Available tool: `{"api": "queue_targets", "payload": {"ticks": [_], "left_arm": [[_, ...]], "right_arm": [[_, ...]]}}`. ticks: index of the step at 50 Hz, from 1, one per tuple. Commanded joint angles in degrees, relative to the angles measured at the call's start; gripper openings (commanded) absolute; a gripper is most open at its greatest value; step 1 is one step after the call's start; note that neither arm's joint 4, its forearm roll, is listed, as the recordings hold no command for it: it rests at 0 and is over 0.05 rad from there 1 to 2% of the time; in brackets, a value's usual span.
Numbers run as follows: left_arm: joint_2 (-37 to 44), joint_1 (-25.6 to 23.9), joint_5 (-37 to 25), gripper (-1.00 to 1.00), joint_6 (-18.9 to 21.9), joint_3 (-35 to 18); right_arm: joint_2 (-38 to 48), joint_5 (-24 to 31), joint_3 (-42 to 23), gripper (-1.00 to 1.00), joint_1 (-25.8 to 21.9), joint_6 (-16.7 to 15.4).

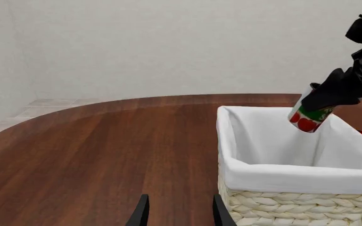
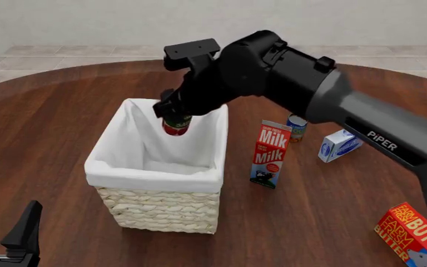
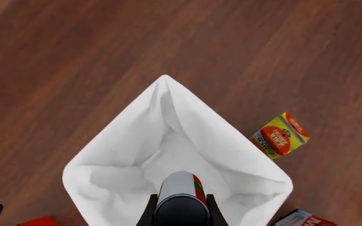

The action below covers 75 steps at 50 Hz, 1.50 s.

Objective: Pick up the tomato sauce, and put it in the basket.

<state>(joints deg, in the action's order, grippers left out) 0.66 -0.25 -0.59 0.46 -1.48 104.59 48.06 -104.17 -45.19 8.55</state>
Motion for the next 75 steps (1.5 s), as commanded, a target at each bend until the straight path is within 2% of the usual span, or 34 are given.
{"api": "queue_targets", "payload": {"ticks": [1,19,75], "left_arm": [[0.23,0.16,0.12,1.00,0.06,-0.12],[-0.14,0.14,-0.21,1.00,0.03,-0.08],[0.24,0.16,0.12,1.00,0.04,-0.12]], "right_arm": [[1.99,-0.15,-0.58,-1.00,-0.12,0.71],[5.58,0.23,-2.53,-1.00,-0.41,0.48],[11.33,-0.17,-2.65,-1.00,-1.20,1.08]]}}
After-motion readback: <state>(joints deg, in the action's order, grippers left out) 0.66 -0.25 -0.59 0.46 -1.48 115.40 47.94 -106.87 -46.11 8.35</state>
